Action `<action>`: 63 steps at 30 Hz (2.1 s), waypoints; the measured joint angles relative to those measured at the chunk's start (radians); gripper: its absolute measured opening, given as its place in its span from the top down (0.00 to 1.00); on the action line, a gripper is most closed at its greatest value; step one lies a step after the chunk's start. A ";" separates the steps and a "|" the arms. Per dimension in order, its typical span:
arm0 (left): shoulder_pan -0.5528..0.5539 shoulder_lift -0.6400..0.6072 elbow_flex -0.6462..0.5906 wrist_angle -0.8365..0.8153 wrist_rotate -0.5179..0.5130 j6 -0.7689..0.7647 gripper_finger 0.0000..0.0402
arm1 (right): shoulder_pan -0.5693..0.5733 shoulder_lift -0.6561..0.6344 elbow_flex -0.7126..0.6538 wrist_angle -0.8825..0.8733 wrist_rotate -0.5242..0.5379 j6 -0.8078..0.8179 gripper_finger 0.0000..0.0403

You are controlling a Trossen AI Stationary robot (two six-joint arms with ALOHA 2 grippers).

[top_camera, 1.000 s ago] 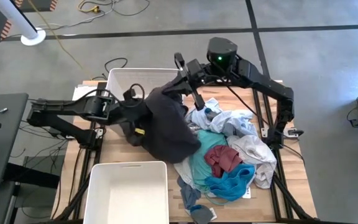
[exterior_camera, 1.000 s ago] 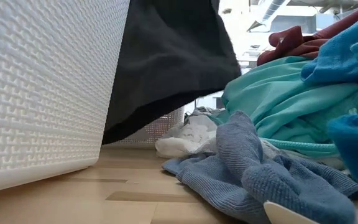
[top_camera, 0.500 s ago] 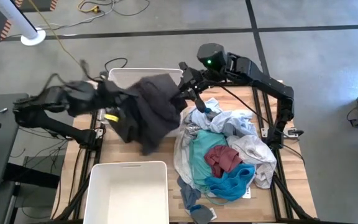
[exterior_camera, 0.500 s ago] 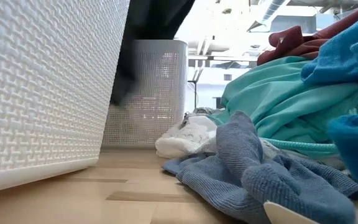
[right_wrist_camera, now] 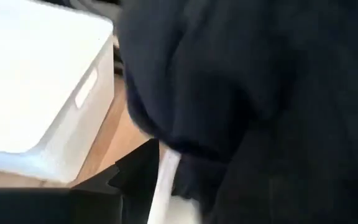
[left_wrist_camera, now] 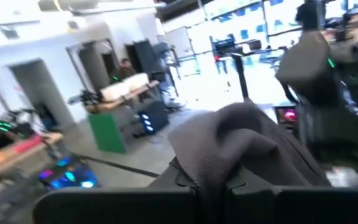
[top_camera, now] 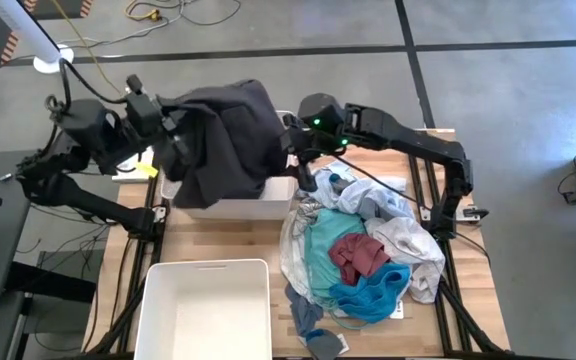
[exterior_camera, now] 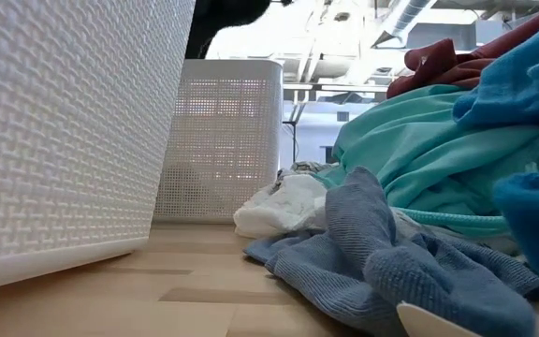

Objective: Sort clothes
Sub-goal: Put the black shorts into the top white laundry bin

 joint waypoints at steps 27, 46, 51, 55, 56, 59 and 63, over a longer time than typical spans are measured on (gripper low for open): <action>0.440 0.269 0.040 -0.321 0.146 -0.035 1.00 | 0.139 0.001 -0.217 -0.207 -0.006 0.122 0.39; 0.515 0.457 0.023 -0.794 0.562 -0.266 0.71 | 0.429 0.000 -0.217 -0.478 0.044 0.302 0.39; 0.501 0.446 0.034 -0.809 0.643 -0.284 0.50 | 0.490 0.000 -0.217 -0.547 0.111 0.355 0.39; 0.493 0.440 0.099 -0.847 0.747 -0.296 0.37 | 0.534 -0.002 -0.217 -0.573 0.145 0.401 0.39; 0.492 0.441 0.125 -0.871 0.756 -0.293 0.35 | 0.545 -0.004 -0.216 -0.578 0.152 0.412 0.39; 0.478 0.441 0.200 -0.897 0.757 -0.293 0.32 | 0.571 -0.010 -0.216 -0.590 0.180 0.448 0.39; 0.453 0.405 0.258 -0.882 0.733 -0.291 0.31 | 0.611 -0.023 -0.216 -0.602 0.262 0.509 0.39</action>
